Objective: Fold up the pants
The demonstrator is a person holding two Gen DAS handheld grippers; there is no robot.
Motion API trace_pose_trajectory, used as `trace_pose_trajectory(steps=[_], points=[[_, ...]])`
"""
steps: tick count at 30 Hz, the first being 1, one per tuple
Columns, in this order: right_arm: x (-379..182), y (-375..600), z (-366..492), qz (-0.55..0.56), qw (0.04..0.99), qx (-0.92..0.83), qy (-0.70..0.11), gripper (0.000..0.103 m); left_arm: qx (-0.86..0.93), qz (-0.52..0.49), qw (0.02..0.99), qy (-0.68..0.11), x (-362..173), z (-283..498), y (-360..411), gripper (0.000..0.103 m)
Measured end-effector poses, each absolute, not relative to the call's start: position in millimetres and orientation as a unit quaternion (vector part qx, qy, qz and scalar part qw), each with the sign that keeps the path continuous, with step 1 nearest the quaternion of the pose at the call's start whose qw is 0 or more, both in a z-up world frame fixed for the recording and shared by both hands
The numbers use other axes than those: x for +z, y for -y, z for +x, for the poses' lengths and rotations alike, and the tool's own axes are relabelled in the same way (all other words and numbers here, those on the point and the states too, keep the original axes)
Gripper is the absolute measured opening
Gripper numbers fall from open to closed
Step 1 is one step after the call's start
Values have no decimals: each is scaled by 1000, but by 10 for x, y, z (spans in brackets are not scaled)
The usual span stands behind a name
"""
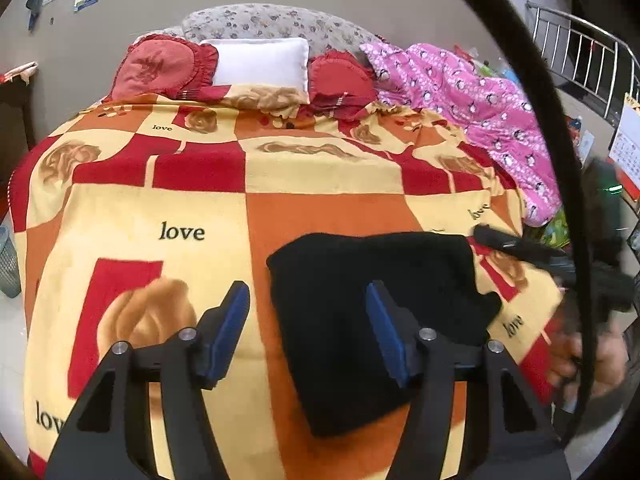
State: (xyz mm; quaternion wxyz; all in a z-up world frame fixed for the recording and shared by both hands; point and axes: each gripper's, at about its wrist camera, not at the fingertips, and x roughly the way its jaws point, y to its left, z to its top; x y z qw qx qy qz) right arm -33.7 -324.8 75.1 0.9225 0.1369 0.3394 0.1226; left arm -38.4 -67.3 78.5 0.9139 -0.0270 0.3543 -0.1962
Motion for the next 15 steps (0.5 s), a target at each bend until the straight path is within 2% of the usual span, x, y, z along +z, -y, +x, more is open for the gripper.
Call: trace_pose_trajectory(steps=[4,9,13,15], points=[[747,3008,-254,133,909,188,-348,53,-173,-7,909,-380,577,-168,857,59],[258,2913,26,116,893,157,-404,50,-172,-24,893,-414,315,14,964,64],[363,2982,-88,123,895,157,-398,51,-173,-29,892,-417,348,-39,939,66],[494,2940,-213,92,902,143,-396,57,-171,-34,895,-410,444,-146,876,65]])
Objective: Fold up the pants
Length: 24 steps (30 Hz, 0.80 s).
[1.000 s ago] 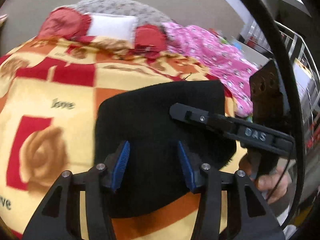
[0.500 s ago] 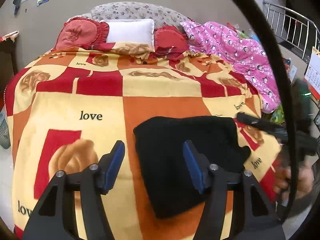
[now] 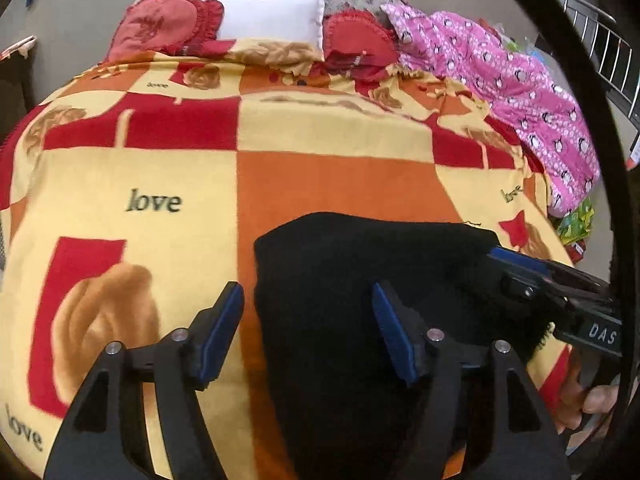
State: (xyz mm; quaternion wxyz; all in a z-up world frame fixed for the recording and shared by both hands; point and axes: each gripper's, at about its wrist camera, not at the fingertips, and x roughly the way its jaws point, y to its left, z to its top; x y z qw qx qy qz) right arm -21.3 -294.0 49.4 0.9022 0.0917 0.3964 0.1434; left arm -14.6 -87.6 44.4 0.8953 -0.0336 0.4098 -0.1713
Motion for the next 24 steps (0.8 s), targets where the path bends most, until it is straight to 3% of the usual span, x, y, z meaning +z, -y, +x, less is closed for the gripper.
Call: trace_pose_trajectory(steps=[2,9,12,24], points=[[579,2932,-378,77,909,139,-385,66,-173,-34,903,-393,540,-294,823,66],[338,2933,-819,22,912,62,-405,70,-180,-27,892,-413,352,-660,819,66],[209,2992,-878,39,912,66,-402,75,-172,-43,892,-416,221,-673,823,72],[723,2858,-980,35,928,100,-357,76,-155,-13,903,-401,415,-714,841,74]])
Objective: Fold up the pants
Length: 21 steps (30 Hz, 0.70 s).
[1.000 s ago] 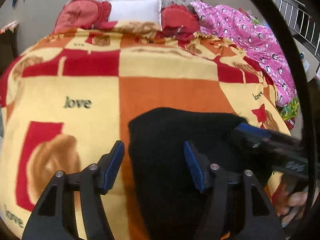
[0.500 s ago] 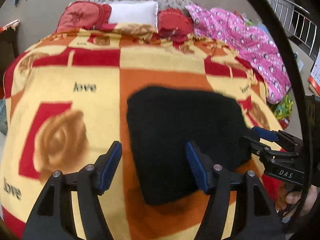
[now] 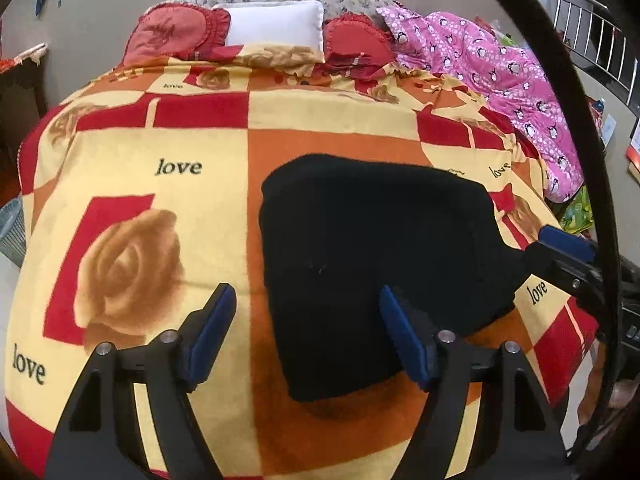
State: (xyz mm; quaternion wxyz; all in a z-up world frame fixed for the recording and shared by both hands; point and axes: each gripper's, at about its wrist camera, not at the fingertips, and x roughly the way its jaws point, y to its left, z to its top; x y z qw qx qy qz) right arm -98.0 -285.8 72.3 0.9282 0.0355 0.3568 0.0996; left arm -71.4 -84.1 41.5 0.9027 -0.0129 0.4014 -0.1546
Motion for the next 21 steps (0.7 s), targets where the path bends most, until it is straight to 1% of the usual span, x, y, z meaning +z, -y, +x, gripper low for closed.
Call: trace_pose_trajectory(steps=[7,11,18,21], points=[[623,2727,-833,43,920,132,-365,75,-137,4,912,-386,477,-695,848,74],[501,2736,-806,28,917,117,-381,71,-135,-1,910,-391,427,-653,854,74],[240,2879,-772,39,909,101,-403,71,-142,-9,905,-400,324,-595,926,74],[257,2894,-761,39,909,101,-403,71,-142,0,906,-399,332,-595,966,74]])
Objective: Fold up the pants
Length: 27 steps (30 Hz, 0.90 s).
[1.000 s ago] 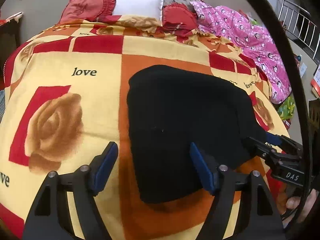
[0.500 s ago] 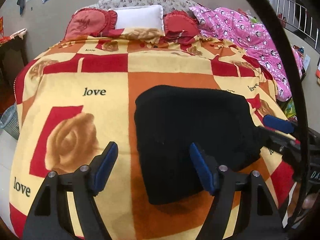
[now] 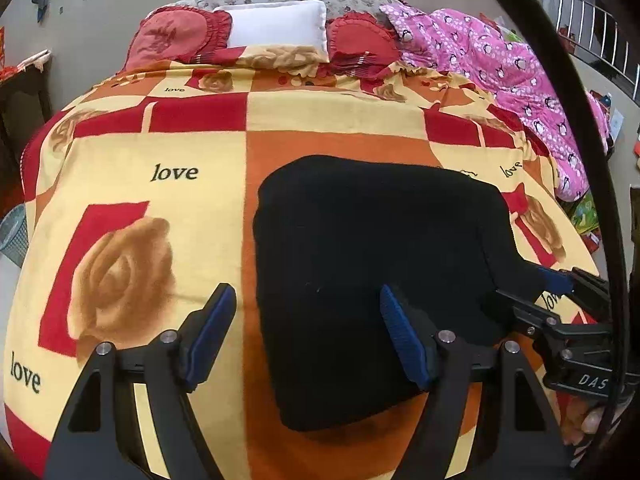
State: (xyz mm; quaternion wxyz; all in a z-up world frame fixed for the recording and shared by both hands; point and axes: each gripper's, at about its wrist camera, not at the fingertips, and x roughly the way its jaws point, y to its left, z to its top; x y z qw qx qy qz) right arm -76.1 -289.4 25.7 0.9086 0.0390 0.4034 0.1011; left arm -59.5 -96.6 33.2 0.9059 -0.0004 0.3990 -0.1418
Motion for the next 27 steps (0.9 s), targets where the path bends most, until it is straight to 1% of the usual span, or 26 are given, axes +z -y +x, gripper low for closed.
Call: trace_pose_trajectory(steps=[10,18,20,27], points=[[514,2933,-815,48,919,102,-379,72,-139,2,905,-402,348,-606,996,74],[288,2951,-672,56,906,93,-409,72,-141,1,904,-404,341,-591,1014,74],[214,2966,-647,61,903,95,-415,75,-141,-2,903,-405,329,-580,1016,75],[228,3000,-657,69,901,98,-416,75,-145,-4,902,-407,327,-558,1020,75]])
